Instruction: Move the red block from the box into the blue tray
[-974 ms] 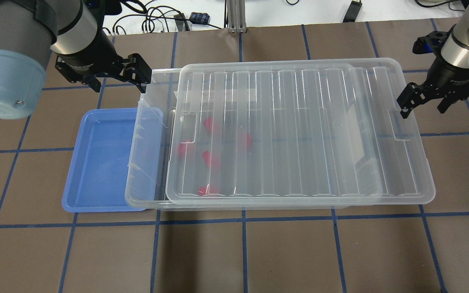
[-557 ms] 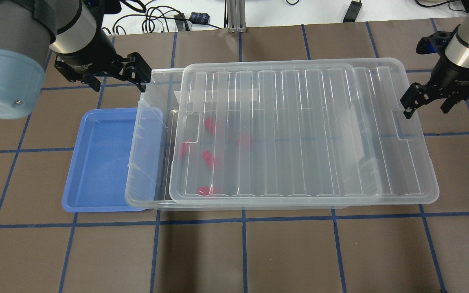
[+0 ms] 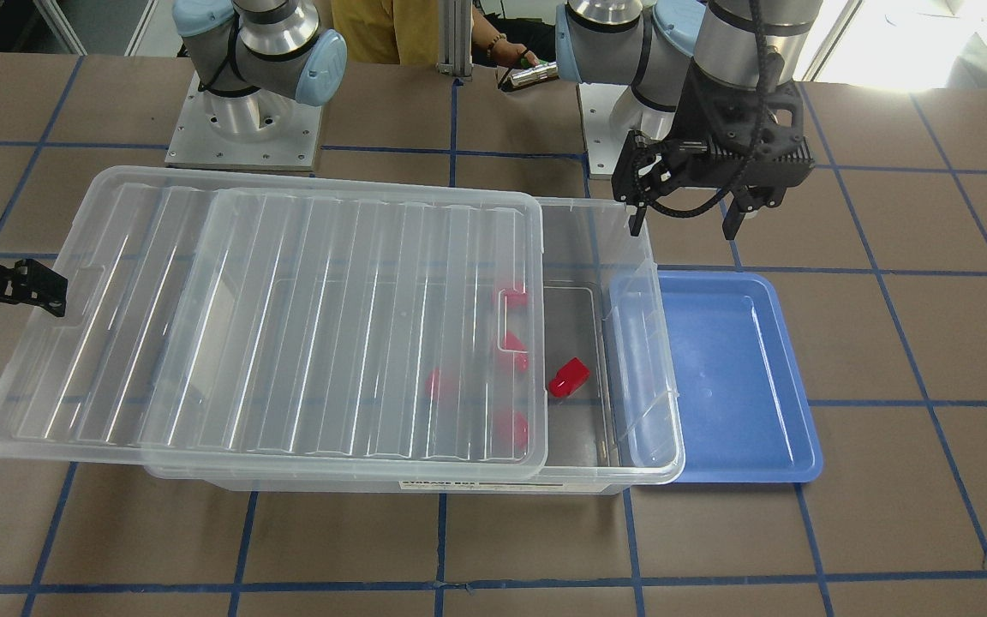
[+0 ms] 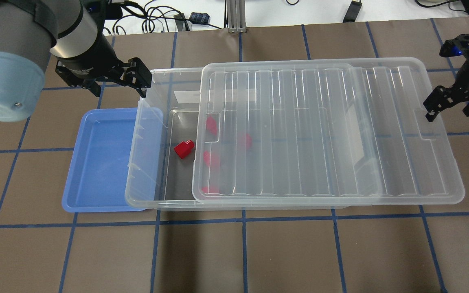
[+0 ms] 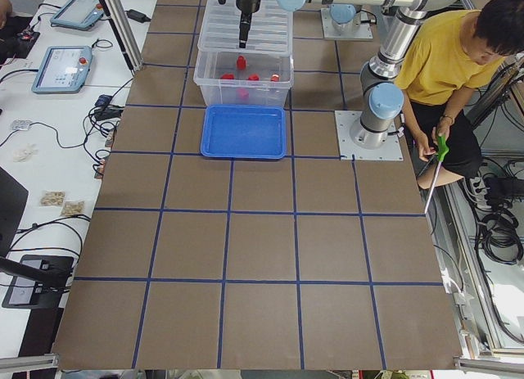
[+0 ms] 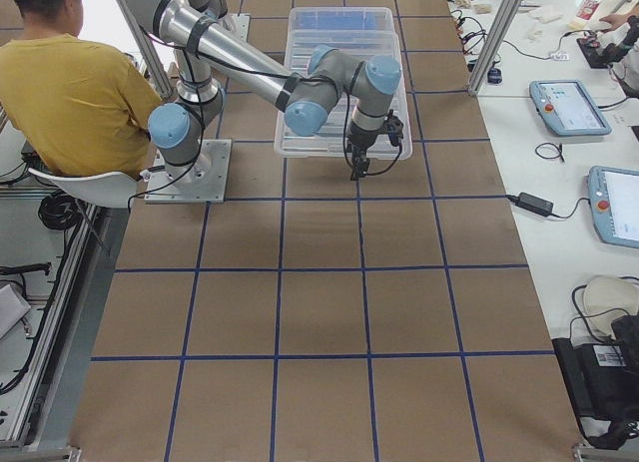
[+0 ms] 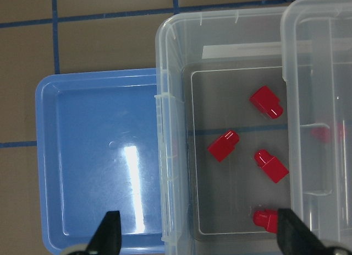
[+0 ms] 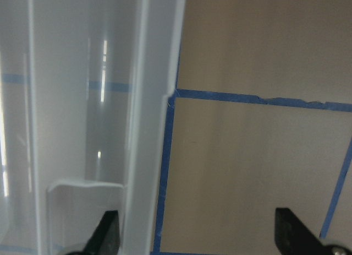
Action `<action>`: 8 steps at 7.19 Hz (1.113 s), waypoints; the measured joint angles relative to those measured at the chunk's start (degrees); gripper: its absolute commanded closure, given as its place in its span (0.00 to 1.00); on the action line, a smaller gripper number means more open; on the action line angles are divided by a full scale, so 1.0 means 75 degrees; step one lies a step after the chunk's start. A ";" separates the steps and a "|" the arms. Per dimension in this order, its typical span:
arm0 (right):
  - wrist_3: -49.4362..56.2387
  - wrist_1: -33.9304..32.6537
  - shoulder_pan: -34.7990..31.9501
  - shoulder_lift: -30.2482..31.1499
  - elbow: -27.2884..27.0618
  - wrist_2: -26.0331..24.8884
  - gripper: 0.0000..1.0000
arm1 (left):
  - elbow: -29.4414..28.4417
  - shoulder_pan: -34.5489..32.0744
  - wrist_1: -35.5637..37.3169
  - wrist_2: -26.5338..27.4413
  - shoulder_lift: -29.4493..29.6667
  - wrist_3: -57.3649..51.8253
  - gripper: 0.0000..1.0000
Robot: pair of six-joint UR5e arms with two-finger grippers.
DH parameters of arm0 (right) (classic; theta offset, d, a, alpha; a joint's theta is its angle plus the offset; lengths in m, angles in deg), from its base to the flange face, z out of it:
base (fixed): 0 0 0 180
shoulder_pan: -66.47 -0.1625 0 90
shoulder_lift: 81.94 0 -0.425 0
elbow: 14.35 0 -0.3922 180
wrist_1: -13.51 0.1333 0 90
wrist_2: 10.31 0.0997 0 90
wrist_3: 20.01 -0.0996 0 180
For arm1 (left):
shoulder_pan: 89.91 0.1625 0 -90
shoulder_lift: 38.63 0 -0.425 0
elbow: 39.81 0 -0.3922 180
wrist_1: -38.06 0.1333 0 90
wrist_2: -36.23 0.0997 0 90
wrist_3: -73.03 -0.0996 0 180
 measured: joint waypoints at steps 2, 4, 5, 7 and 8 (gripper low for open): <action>0.0298 -0.0002 0.0249 0.0000 0.0001 -0.0008 0.00 | -0.0052 -0.0024 -0.0095 -0.0074 0.0017 -0.0006 0.00; 0.0405 -0.0002 0.0362 0.0000 0.0036 -0.0016 0.00 | -0.0023 -0.0109 -0.0156 -0.0108 0.0132 -0.0018 0.00; 0.0457 -0.0002 0.0415 0.0000 0.0049 -0.0017 0.00 | 0.0024 -0.0145 -0.0167 -0.0116 0.0201 0.0006 0.00; 0.0505 0.0000 0.0475 0.0000 0.0073 -0.0017 0.00 | 0.0228 -0.0180 -0.0076 -0.0247 0.0578 0.0065 0.00; 0.0510 0.0006 0.0483 0.0007 0.0090 -0.0026 0.00 | 0.0291 -0.0236 0.0036 -0.0426 0.0775 0.0090 0.00</action>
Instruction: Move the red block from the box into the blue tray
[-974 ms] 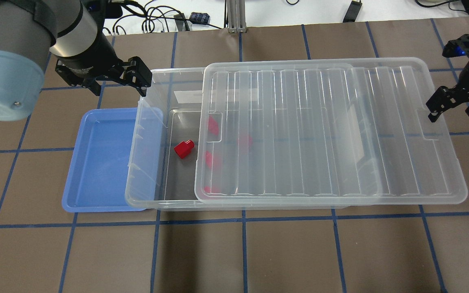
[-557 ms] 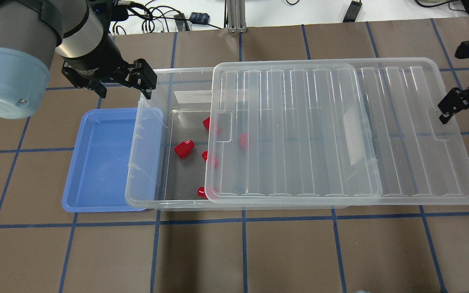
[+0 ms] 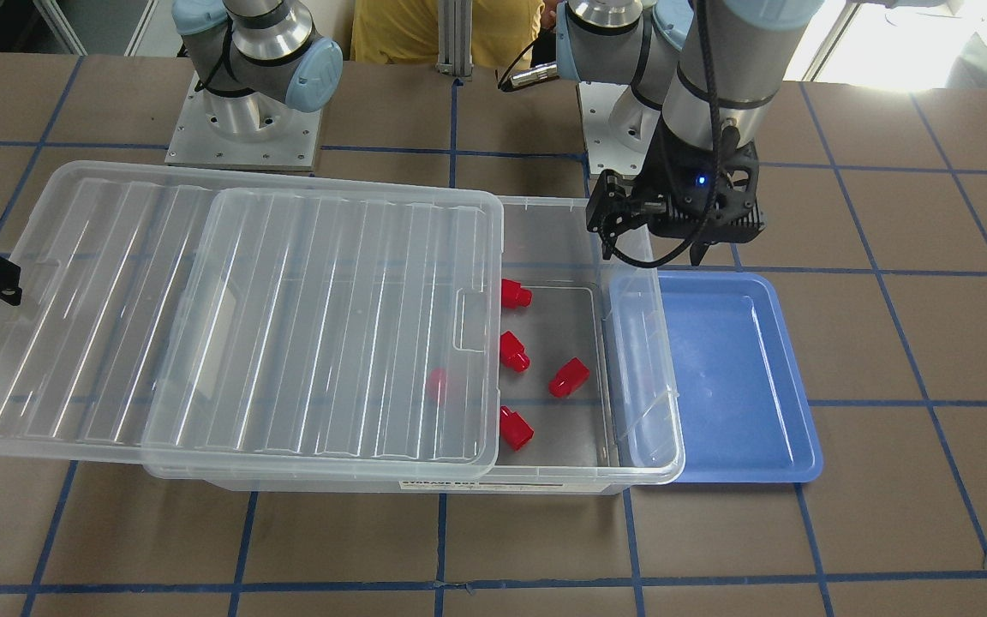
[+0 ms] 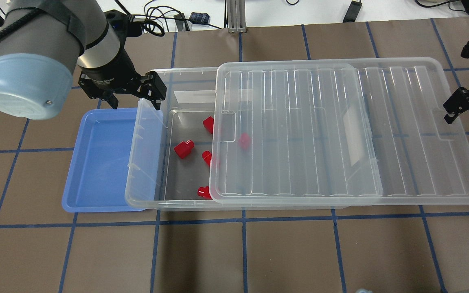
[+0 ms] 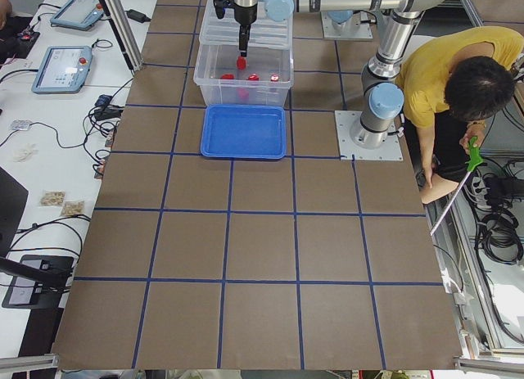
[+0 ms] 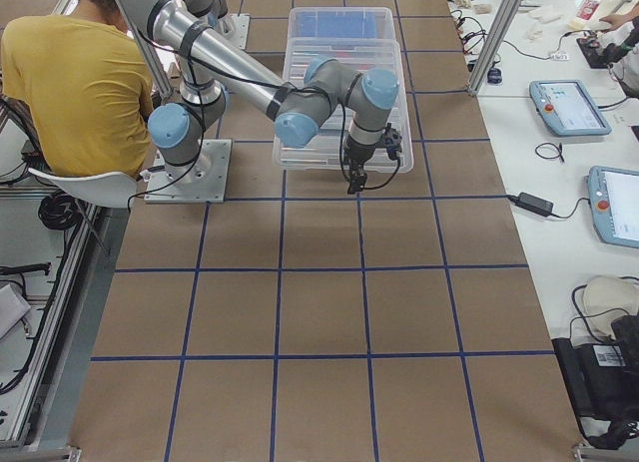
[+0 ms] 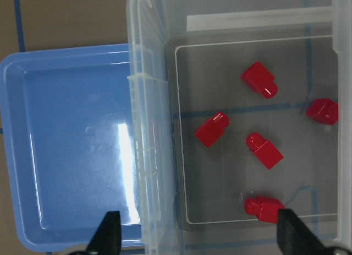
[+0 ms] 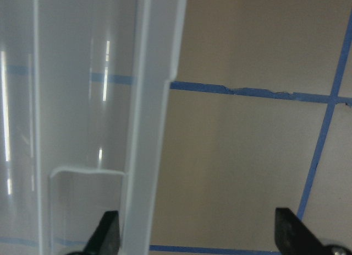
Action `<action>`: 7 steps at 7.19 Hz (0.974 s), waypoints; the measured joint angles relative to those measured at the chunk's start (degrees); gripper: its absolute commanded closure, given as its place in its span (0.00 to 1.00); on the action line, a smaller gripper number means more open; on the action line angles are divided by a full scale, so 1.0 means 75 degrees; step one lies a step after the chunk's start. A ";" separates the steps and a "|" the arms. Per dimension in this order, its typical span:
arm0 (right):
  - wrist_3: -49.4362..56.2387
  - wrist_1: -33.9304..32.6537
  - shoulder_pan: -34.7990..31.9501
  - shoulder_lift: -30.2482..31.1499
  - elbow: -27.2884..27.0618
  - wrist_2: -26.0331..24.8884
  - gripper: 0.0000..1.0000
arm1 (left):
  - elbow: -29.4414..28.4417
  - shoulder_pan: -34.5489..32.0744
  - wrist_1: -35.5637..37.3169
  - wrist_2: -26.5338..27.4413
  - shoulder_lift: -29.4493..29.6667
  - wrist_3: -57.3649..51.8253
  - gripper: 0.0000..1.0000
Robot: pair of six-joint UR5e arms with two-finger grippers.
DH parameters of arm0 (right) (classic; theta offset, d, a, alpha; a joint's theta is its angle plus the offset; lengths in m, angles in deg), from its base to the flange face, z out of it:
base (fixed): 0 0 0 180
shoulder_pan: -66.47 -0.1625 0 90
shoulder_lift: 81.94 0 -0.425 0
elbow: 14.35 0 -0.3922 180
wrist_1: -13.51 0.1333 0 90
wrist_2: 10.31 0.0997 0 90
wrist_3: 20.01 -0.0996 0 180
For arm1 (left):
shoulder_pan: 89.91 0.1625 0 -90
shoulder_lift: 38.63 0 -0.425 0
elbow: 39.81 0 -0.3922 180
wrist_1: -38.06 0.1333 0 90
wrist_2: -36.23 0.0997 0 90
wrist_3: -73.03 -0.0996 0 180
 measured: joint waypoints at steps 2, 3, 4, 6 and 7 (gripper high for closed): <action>0.0010 0.0004 0.0005 0.0030 0.0018 -0.0101 0.00 | 0.0039 -0.0302 0.0385 -0.0117 0.0318 0.0211 0.00; 0.0013 0.0004 0.0009 0.0034 0.0019 -0.0134 0.00 | 0.0046 -0.0416 0.0477 -0.0125 0.0457 0.0306 0.00; 0.0022 0.0002 0.0011 0.0036 0.0015 -0.0151 0.00 | 0.0049 -0.0496 0.0519 -0.0132 0.0600 0.0367 0.00; 0.0049 0.0023 0.0011 0.0070 0.0048 -0.0145 0.00 | 0.0083 -0.0648 0.0757 -0.0134 0.0957 0.0449 0.00; 0.0030 0.0048 -0.0003 0.0122 0.0142 -0.0090 0.00 | 0.0138 -0.0695 0.0974 -0.0136 0.1163 0.0452 0.00</action>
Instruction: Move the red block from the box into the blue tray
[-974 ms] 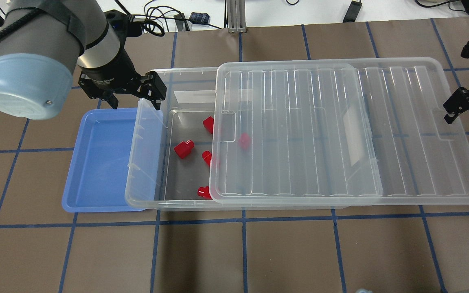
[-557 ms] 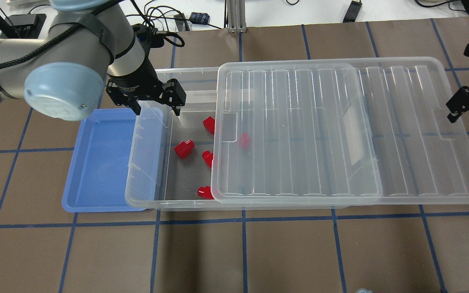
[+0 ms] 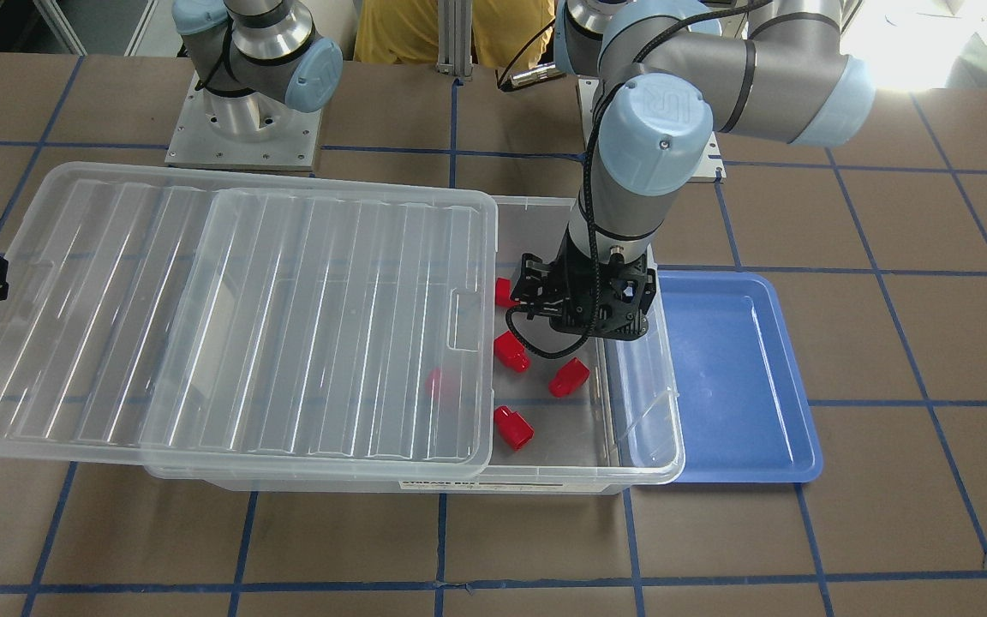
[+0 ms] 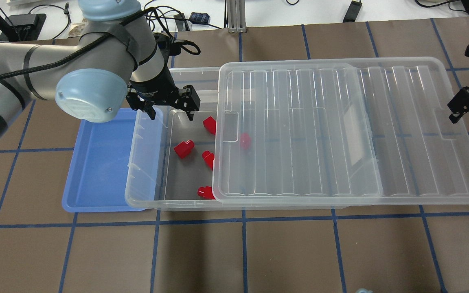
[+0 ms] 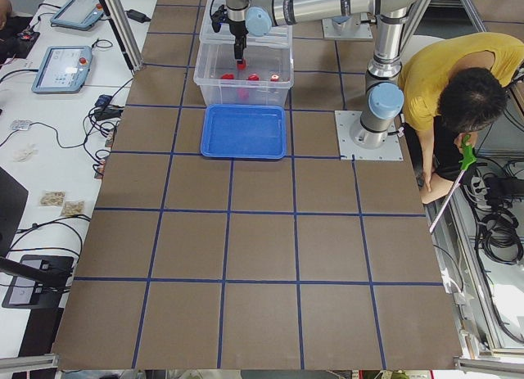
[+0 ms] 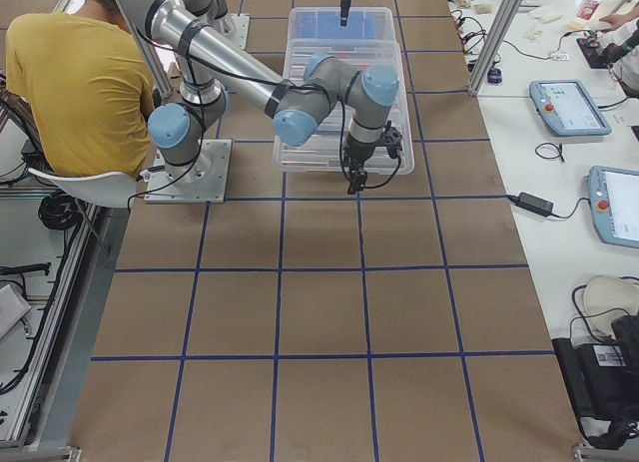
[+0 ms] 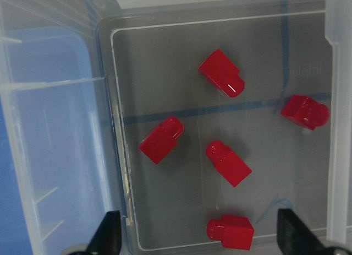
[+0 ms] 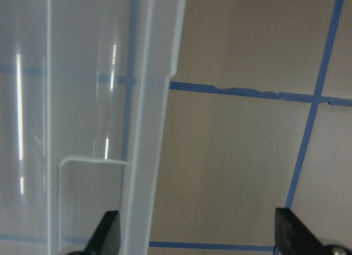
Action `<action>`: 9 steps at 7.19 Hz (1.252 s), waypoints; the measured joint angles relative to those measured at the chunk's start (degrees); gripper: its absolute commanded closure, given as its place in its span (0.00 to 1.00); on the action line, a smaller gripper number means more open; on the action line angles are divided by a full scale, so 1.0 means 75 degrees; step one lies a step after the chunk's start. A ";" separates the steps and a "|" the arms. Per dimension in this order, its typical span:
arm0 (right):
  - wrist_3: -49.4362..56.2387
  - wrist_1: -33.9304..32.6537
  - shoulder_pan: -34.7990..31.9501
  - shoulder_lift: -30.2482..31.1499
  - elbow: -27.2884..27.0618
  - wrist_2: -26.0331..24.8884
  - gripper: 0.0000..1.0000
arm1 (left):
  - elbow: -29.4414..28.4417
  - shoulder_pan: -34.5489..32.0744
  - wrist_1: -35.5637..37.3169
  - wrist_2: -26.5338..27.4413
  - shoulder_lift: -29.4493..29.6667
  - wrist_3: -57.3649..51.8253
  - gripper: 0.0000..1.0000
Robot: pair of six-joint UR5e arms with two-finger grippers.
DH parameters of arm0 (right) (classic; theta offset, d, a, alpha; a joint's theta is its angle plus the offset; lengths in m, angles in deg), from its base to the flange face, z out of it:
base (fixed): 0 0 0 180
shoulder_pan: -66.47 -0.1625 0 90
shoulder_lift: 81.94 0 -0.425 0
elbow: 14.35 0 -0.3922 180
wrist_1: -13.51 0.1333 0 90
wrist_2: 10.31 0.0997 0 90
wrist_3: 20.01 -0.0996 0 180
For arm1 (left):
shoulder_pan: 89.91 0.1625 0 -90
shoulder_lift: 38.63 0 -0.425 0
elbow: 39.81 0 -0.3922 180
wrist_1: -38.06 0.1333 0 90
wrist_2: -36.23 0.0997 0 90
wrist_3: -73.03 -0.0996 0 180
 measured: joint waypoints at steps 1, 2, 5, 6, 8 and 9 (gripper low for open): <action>-0.0029 0.0043 -0.0029 0.0054 0.0166 0.0105 0.00 | 0.0063 -0.0039 0.0185 0.0001 0.0166 -0.0002 0.00; -0.0100 0.0094 -0.0078 0.0121 0.0338 0.0306 0.00 | 0.0098 -0.0055 0.0277 -0.0003 0.0280 0.0004 0.00; -0.1285 0.0517 -0.0971 0.0476 0.0742 0.0605 0.00 | 0.0151 -0.0075 0.0337 -0.0010 0.0487 0.0019 0.00; -0.1965 0.0822 -0.1456 0.0576 0.0935 0.0636 0.00 | 0.0177 -0.0080 0.0349 -0.0008 0.0528 0.0017 0.00; -0.2763 0.1189 -0.2177 0.0687 0.1214 0.0685 0.00 | 0.0221 -0.0085 0.0591 -0.0008 0.0657 0.0017 0.00; -0.2869 0.1305 -0.2292 0.0743 0.1257 0.0695 0.00 | 0.0290 -0.0089 0.0788 -0.0011 0.0730 0.0014 0.00</action>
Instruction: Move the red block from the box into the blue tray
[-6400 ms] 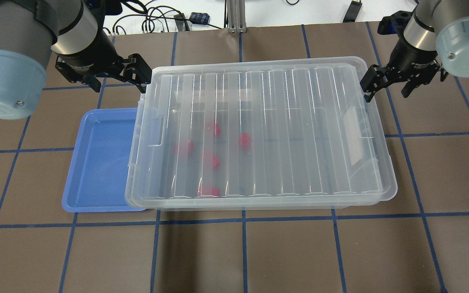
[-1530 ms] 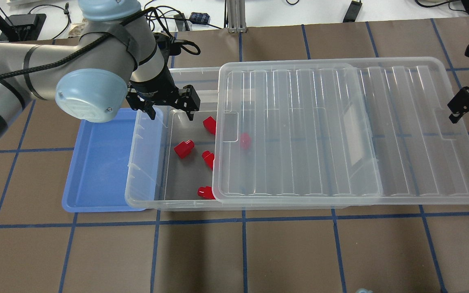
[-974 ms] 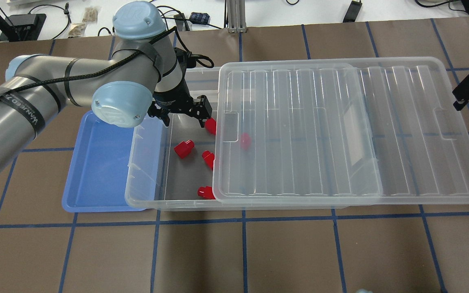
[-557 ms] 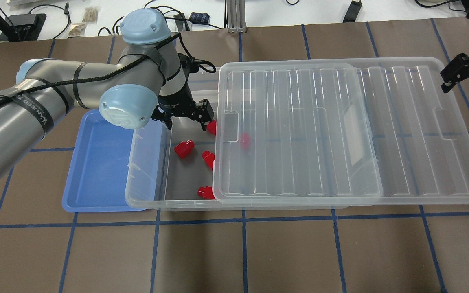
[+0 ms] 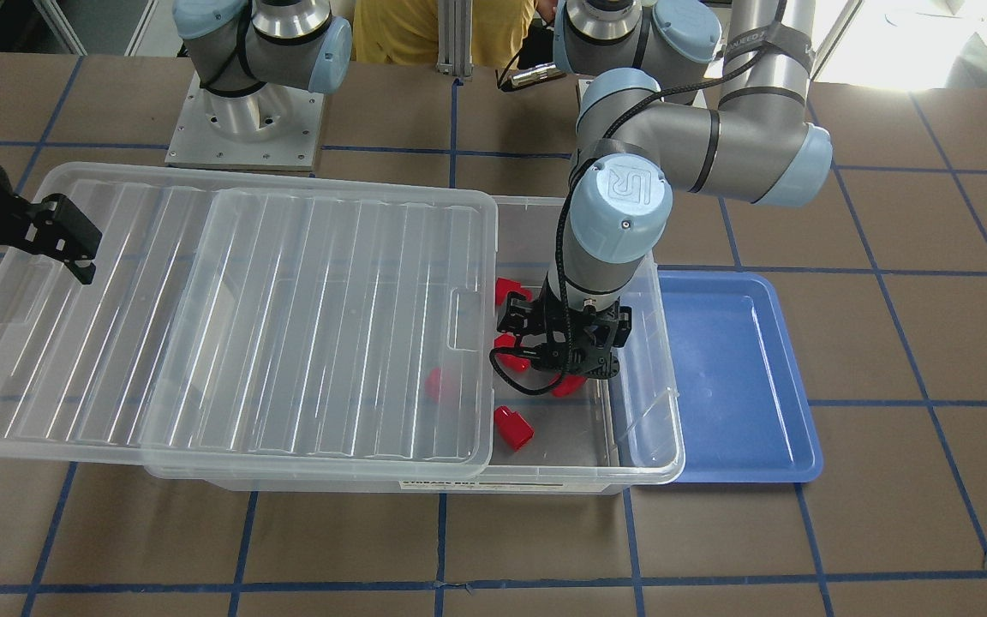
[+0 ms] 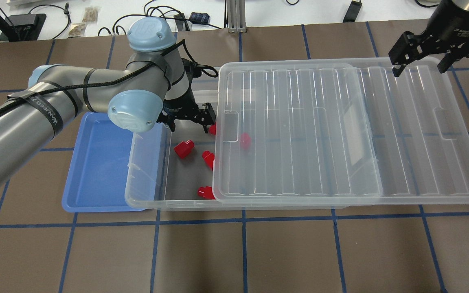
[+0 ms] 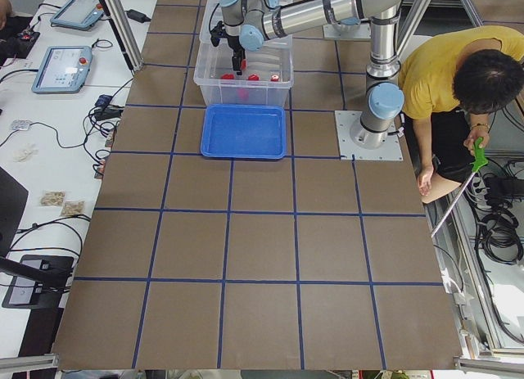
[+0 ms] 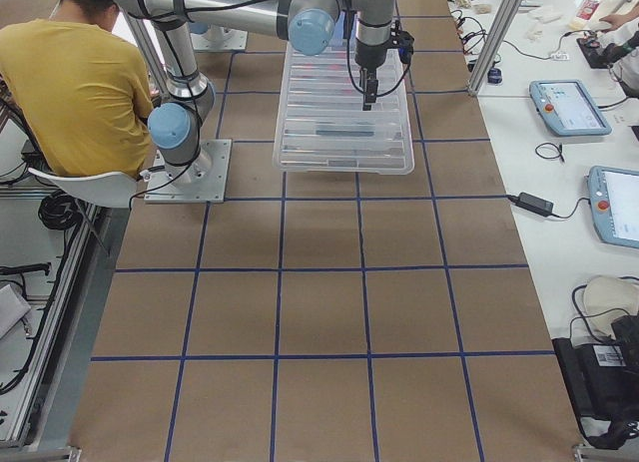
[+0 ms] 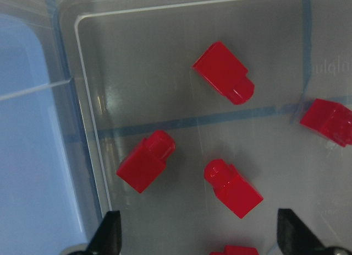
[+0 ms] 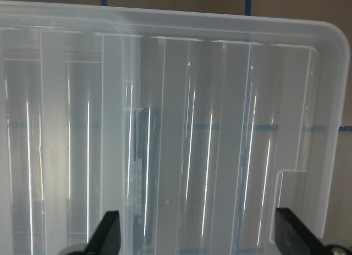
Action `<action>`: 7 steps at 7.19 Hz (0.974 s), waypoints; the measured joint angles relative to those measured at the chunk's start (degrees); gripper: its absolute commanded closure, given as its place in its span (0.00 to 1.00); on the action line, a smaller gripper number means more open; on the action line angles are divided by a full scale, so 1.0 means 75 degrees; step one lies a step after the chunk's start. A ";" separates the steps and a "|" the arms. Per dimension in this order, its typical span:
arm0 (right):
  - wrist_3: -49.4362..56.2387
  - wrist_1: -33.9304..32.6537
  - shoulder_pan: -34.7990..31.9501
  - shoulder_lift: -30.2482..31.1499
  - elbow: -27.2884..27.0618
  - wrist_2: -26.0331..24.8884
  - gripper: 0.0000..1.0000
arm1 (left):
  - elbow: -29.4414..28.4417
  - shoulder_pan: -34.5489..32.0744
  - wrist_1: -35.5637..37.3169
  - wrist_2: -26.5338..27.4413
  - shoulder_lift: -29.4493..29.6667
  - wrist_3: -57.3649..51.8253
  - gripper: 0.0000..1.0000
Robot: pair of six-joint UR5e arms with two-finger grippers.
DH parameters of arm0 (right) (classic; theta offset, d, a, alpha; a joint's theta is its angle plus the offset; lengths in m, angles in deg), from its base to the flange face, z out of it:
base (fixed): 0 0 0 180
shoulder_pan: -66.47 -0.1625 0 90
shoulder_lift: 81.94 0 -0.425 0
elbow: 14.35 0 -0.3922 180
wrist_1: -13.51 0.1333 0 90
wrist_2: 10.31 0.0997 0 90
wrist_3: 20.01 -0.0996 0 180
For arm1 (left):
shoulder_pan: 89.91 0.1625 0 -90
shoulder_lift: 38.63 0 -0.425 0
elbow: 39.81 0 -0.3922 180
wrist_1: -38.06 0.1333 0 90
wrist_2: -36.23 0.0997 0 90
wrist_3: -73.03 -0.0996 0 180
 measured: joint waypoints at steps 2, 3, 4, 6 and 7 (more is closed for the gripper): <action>-0.0008 0.0068 -0.0058 0.0034 0.0003 0.0047 0.00 | 0.0246 -0.0006 0.0409 -0.0001 0.0085 -0.0017 0.00; 0.0028 0.0070 -0.0058 0.0033 0.0004 0.0086 0.00 | 0.0354 -0.0008 0.0584 0.0000 0.0145 -0.0030 0.00; 0.0044 0.0067 -0.0054 0.0033 0.0016 0.0106 0.00 | 0.0464 -0.0008 0.0761 -0.0004 0.0208 -0.0061 0.00; 0.0030 0.0073 -0.0057 0.0087 0.0052 0.0176 0.00 | 0.0663 -0.0008 0.1090 -0.0006 0.0333 -0.0138 0.00; -0.0008 0.0097 -0.0076 0.0153 0.0074 0.0220 0.00 | 0.0696 -0.0008 0.1147 -0.0004 0.0387 -0.0196 0.00</action>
